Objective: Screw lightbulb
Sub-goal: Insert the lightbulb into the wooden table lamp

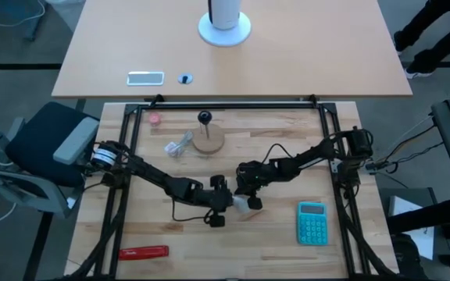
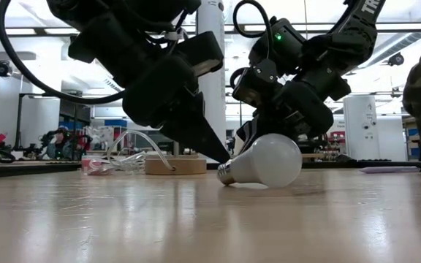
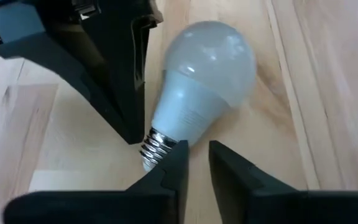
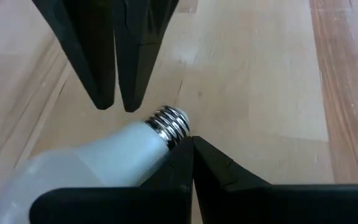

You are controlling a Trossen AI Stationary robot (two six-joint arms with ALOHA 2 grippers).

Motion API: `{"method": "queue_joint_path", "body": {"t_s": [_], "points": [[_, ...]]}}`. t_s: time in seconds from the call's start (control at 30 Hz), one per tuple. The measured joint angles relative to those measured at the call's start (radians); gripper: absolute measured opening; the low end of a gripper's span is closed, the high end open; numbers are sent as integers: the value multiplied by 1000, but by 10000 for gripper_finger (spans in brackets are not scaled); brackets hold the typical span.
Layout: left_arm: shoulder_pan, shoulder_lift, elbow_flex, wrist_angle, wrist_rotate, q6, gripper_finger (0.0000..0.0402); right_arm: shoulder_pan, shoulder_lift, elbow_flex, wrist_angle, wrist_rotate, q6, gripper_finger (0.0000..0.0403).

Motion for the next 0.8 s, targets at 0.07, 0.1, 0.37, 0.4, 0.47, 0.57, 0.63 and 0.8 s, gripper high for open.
{"method": "queue_joint_path", "body": {"t_s": [0.07,0.1,0.37,0.4,0.47,0.57,0.63,0.8], "points": [[-1,0,0,5,0,13,89,0,0,0,0,0,0,0],[-1,0,0,6,0,20,102,0,0,0,-4,8,-1,0],[3,0,0,51,-106,119,196,-2,-86,-1,-157,154,2,0],[6,4,0,67,-107,131,204,-3,-100,-1,-182,156,0,0],[12,12,0,94,-107,150,217,-2,-122,-2,-202,157,-3,0],[23,36,-1,114,-106,158,226,-2,-154,-2,-219,157,-3,0],[30,51,-2,112,-106,155,227,-2,-163,-3,-226,157,-3,0],[36,86,-2,140,-106,143,227,-2,-163,-3,-224,157,2,0]]}}
